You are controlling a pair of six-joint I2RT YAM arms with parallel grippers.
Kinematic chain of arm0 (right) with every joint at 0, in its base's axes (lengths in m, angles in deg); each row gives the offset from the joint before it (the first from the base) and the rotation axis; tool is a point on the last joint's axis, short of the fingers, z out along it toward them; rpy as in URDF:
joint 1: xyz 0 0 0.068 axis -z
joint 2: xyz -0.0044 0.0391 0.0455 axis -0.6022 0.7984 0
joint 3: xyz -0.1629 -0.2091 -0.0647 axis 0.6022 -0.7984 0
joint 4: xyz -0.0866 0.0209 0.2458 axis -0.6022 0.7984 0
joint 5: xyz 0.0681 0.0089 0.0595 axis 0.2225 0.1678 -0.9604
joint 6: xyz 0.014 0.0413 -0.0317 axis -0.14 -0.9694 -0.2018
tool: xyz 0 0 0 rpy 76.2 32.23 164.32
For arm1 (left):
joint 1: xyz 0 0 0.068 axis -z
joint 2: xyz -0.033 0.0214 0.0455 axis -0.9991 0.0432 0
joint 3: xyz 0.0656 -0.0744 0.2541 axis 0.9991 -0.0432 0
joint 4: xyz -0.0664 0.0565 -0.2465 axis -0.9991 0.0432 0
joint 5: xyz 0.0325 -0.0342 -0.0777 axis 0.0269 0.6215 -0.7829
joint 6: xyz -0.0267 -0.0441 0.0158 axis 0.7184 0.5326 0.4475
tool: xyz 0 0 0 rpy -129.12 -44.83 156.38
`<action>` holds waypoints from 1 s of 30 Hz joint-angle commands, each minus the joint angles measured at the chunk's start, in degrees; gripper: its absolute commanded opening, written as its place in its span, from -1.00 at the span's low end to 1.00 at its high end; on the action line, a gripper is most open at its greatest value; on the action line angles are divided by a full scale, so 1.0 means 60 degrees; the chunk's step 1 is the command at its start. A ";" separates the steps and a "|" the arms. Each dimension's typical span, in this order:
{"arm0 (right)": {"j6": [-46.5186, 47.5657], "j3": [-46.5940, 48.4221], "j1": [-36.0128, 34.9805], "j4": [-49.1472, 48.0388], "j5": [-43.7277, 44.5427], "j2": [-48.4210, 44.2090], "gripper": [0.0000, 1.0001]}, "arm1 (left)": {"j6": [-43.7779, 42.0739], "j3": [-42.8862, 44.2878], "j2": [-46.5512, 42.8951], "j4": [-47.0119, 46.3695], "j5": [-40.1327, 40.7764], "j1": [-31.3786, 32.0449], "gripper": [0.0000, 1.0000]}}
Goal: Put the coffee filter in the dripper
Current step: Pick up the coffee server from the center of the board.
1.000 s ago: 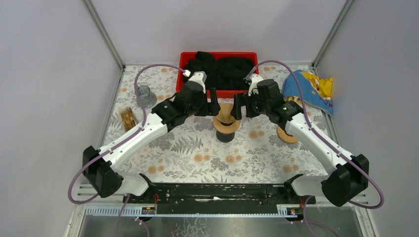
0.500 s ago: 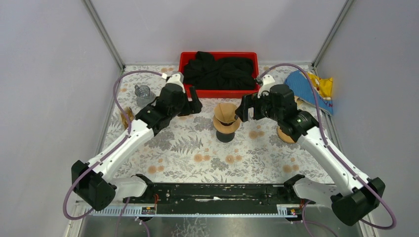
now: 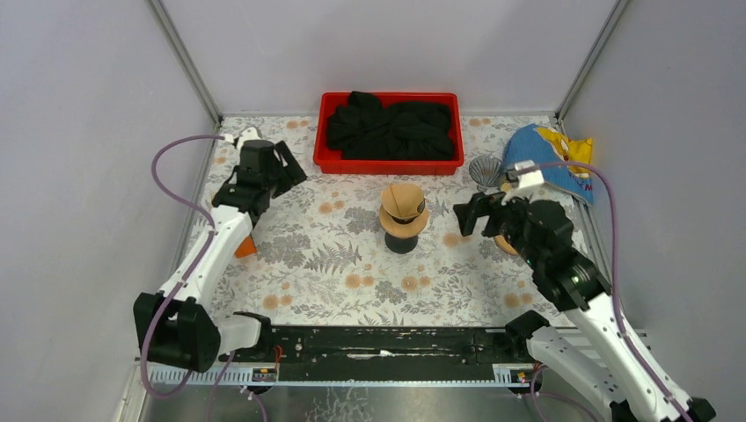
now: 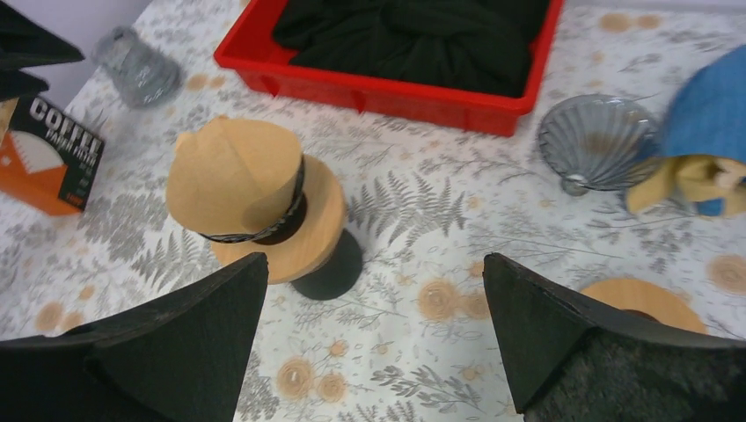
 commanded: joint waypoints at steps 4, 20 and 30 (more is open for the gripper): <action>0.0441 -0.1149 0.0040 -0.0998 0.2306 -0.2121 0.98 | -0.0215 0.1272 0.1545 -0.0304 -0.0377 -0.1620 0.75; 0.0816 -0.1942 0.0040 -0.1617 0.3031 -0.2757 0.99 | -0.2714 0.5916 0.6047 0.2053 0.0295 -0.3591 0.62; 0.0875 -0.2068 0.0042 -0.1793 0.3021 -0.2521 0.99 | -0.3348 0.7501 0.8015 0.2859 0.0246 -0.4031 0.32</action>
